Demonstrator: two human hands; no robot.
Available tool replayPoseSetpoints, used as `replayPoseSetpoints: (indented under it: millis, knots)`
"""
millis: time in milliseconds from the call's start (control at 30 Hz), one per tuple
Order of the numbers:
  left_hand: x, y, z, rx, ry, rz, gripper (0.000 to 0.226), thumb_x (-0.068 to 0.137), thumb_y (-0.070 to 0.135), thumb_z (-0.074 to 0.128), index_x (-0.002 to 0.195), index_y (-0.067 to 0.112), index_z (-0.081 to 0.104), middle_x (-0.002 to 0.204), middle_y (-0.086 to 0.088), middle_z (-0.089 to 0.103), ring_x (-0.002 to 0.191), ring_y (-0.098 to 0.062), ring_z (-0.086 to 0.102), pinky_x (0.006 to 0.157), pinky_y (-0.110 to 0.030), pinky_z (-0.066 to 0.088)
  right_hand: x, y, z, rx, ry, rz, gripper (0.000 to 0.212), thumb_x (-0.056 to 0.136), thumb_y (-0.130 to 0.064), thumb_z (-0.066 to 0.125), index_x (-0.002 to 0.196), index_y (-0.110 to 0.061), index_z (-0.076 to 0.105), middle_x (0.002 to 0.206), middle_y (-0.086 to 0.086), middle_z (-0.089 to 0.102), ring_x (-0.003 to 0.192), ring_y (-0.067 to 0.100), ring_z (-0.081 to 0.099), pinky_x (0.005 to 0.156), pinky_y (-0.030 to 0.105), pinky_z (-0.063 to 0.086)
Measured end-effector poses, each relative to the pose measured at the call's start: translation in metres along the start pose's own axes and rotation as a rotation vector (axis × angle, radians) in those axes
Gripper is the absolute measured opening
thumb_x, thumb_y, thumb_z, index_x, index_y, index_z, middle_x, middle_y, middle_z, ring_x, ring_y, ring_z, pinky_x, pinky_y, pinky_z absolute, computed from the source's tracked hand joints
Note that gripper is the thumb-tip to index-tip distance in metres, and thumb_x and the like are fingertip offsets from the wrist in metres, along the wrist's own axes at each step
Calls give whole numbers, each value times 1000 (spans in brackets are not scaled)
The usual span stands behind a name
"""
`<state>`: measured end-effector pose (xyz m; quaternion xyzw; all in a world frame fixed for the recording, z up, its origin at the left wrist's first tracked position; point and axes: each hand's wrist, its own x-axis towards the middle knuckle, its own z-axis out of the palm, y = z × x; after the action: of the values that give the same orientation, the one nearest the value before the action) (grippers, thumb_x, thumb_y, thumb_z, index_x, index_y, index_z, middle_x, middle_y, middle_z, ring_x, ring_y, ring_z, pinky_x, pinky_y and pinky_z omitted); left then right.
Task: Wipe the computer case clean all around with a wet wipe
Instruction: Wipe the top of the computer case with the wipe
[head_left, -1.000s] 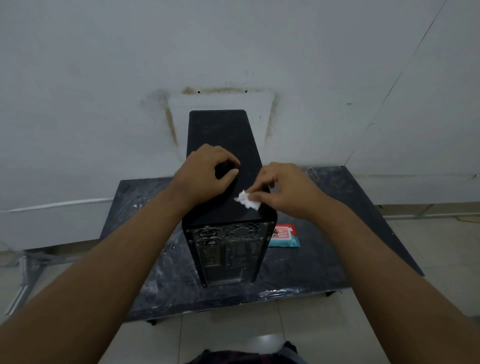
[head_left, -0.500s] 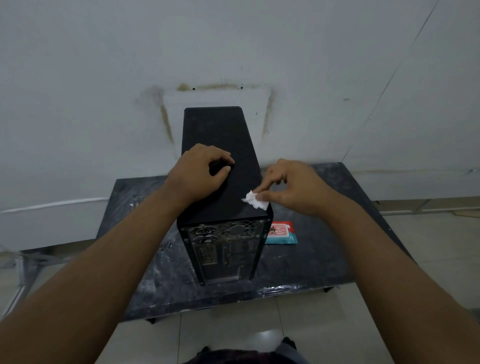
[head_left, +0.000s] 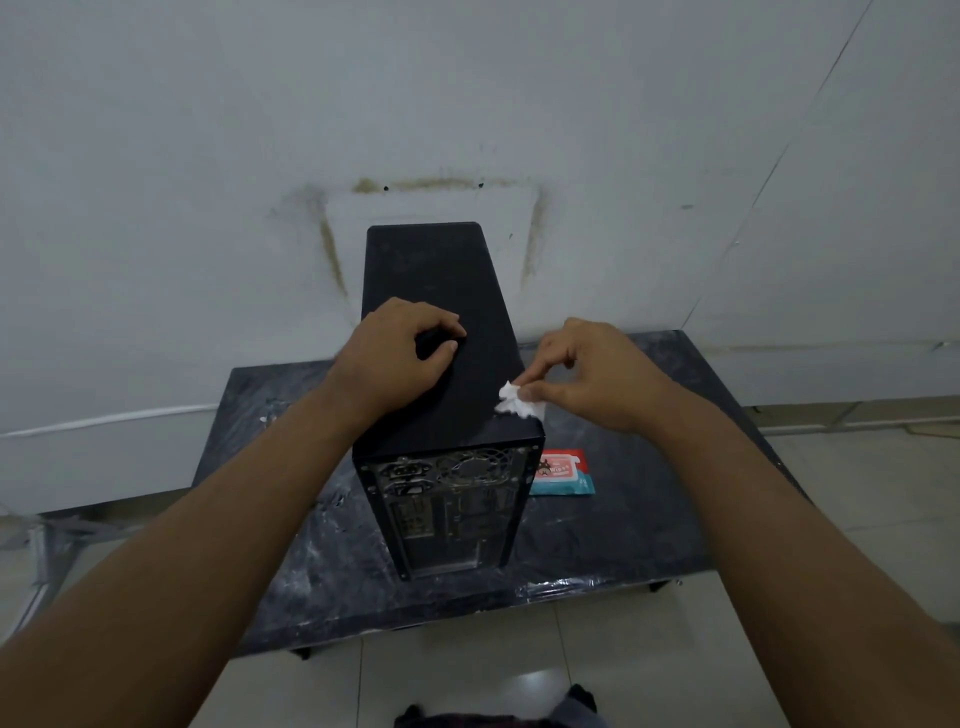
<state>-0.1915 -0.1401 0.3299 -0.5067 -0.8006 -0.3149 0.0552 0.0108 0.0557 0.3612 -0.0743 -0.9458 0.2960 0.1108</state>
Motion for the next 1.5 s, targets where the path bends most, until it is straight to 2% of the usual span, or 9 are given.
replayPoseSetpoints:
  millis: [233,333,433,733,1000,1133,1233,1367,1500]
  knots:
    - [0,-1,0,-22,-3,-13,18,97,31,71,114,37,76,126,20,72,121,-5,55,104,-29,45,1,0,1,-4,17,13,7,87,-34,88,93,-33,86,85,-21,72,91,4,57,74,20,41]
    - [-1,0,0,-22,-6,-18,18,97,31,70,114,36,76,126,20,72,121,-5,55,104,-29,44,2,1,2,26,-20,33,7,87,-32,87,94,-33,86,84,-21,71,88,3,58,69,12,40]
    - [-1,0,0,-25,-9,-20,18,98,31,70,114,37,76,127,21,72,122,-5,55,103,-30,45,4,2,4,-58,58,19,8,89,-36,86,96,-35,86,87,-22,71,88,2,55,72,19,38]
    - [-1,1,0,-25,-7,-17,19,97,31,70,114,36,76,126,20,72,121,-6,56,104,-32,47,10,-9,3,29,-30,57,8,87,-28,89,95,-27,87,84,-18,72,78,-10,60,67,6,41]
    - [-1,1,0,-32,0,-16,19,97,31,70,114,35,77,126,19,72,120,-7,56,105,-36,49,6,-9,-6,38,-130,53,9,84,-29,90,90,-34,86,86,-21,75,90,4,65,80,23,49]
    - [-1,0,1,-32,2,-19,19,96,31,70,113,37,77,126,21,72,120,-5,56,106,-35,49,4,-14,-7,78,-249,24,11,84,-27,90,92,-32,87,90,-24,75,94,2,65,79,15,47]
    - [0,0,1,-25,1,-15,19,96,32,70,113,37,77,126,21,72,119,-5,56,105,-32,47,5,-24,3,9,-188,-61,9,85,-33,89,94,-35,86,91,-21,74,95,5,56,84,33,50]
    - [1,-1,1,-29,2,-4,20,95,29,71,113,34,78,125,19,73,118,-7,58,104,-32,47,13,-48,28,-16,-277,-246,9,87,-39,87,95,-37,86,90,-22,74,94,10,48,80,28,42]
    - [0,-1,1,-19,2,-16,19,96,32,70,113,36,77,126,20,72,120,-7,57,104,-30,45,12,-34,10,31,-288,-153,9,84,-31,90,92,-34,86,90,-18,76,96,11,55,84,31,46]
